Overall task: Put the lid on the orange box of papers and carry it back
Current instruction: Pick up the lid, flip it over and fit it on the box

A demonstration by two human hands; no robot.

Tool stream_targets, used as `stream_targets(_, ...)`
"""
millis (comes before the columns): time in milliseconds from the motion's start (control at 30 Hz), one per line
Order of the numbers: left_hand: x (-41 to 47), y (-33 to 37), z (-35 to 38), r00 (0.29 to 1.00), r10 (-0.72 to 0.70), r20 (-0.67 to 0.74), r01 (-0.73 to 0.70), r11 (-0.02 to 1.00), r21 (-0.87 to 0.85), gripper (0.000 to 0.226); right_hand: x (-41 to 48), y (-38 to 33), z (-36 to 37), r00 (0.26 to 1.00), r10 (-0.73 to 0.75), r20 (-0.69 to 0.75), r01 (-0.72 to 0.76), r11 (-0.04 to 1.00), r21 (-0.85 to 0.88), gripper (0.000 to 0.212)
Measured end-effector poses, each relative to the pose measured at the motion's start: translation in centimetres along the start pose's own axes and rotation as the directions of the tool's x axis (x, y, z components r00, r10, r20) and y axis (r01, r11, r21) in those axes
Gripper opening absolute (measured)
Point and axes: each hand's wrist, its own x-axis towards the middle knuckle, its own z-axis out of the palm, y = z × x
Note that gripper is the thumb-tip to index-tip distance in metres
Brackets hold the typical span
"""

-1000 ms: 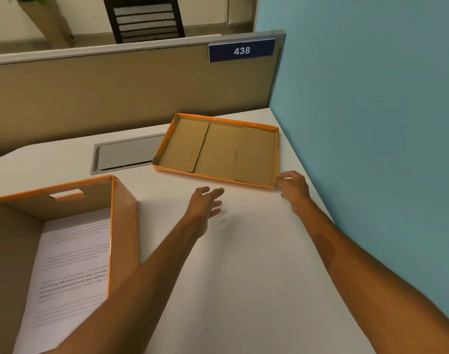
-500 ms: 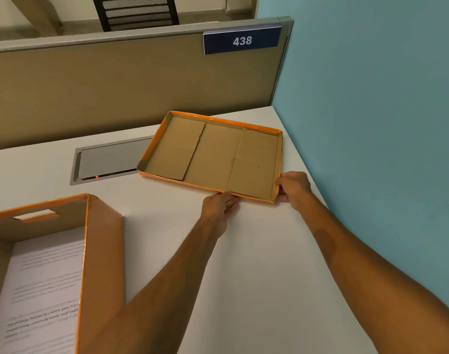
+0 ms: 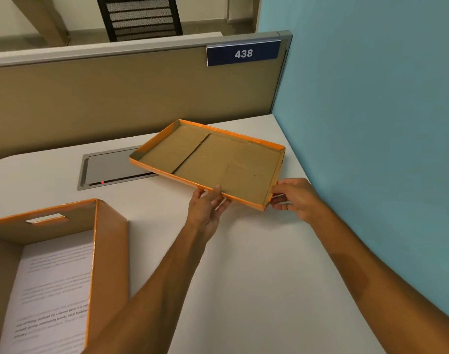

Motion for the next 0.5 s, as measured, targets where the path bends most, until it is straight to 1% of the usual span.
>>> stream_targets(33,-0.4,0.3,0.0,1.0,0.003,-0.008,-0.003,1.0,0.006,0.053,-0.6,-0.1,0.1,0.999,-0.021,-0.031,0.019,0.998,-0.064,0.014)
stream_targets(67,-0.9,0.5,0.0,1.0,0.008,-0.015,-0.007,1.0,0.016,0.054,-1.1,-0.1,0.3,0.993,-0.074,-0.095,0.056,0.983,-0.175,0.019)
stream_targets(100,-1.3,0.8,0.0,1.0,0.015,-0.022,-0.014,1.0,0.026,0.054,-1.8,-0.1,0.5,0.969,-0.179,-0.173,0.115,0.938,-0.327,0.025)
stream_targets(133,-1.8,1.0,0.0,0.999,0.024,-0.029,-0.023,0.999,0.036,0.053,-2.6,0.0,0.7,0.919,-0.327,-0.223,0.191,0.86,-0.473,0.03)
stream_targets(167,-2.3,1.2,0.0,0.999,0.037,-0.034,-0.035,0.998,0.046,0.053,-3.6,0.2,1.0,0.854,-0.476,-0.211,0.288,0.768,-0.572,0.033)
stream_targets(200,-2.9,1.4,0.1,0.998,0.053,-0.036,-0.051,0.997,0.059,0.053,-4.7,0.4,1.4,0.794,-0.589,-0.15,0.389,0.682,-0.619,0.036)
stream_targets(233,-3.5,1.6,0.2,0.996,0.074,-0.039,-0.071,0.995,0.073,0.053,-5.9,0.5,1.9,0.754,-0.653,-0.065,0.472,0.609,-0.637,0.04)
stream_targets(267,-4.1,1.8,0.3,0.994,0.097,-0.042,-0.093,0.992,0.089,0.052,-7.1,0.6,2.5,0.726,-0.686,0.032,0.533,0.533,-0.657,0.046)
stream_targets(333,-5.4,2.1,0.8,0.988,0.148,-0.044,-0.142,0.982,0.124,0.051,-9.0,1.0,3.9,0.652,-0.733,0.192,0.595,0.339,-0.729,0.056)
stream_targets(367,-6.2,2.3,1.0,0.983,0.178,-0.042,-0.171,0.975,0.141,0.049,-9.8,1.3,4.6,0.607,-0.756,0.246,0.608,0.242,-0.756,0.057)
stream_targets(400,-7.0,2.5,1.4,0.976,0.213,-0.04,-0.204,0.966,0.16,0.047,-10.4,1.4,5.2,0.577,-0.769,0.276,0.612,0.183,-0.77,0.056)
stream_targets(433,-7.8,2.7,1.8,0.967,0.252,-0.039,-0.24,0.953,0.186,0.045,-10.9,1.5,5.8,0.564,-0.777,0.279,0.614,0.168,-0.771,0.054)
stream_targets(500,-9.5,3.2,2.7,0.939,0.341,-0.036,-0.322,0.913,0.251,0.043,-11.9,1.4,6.7,0.546,-0.808,0.221,0.628,0.22,-0.746,0.05)
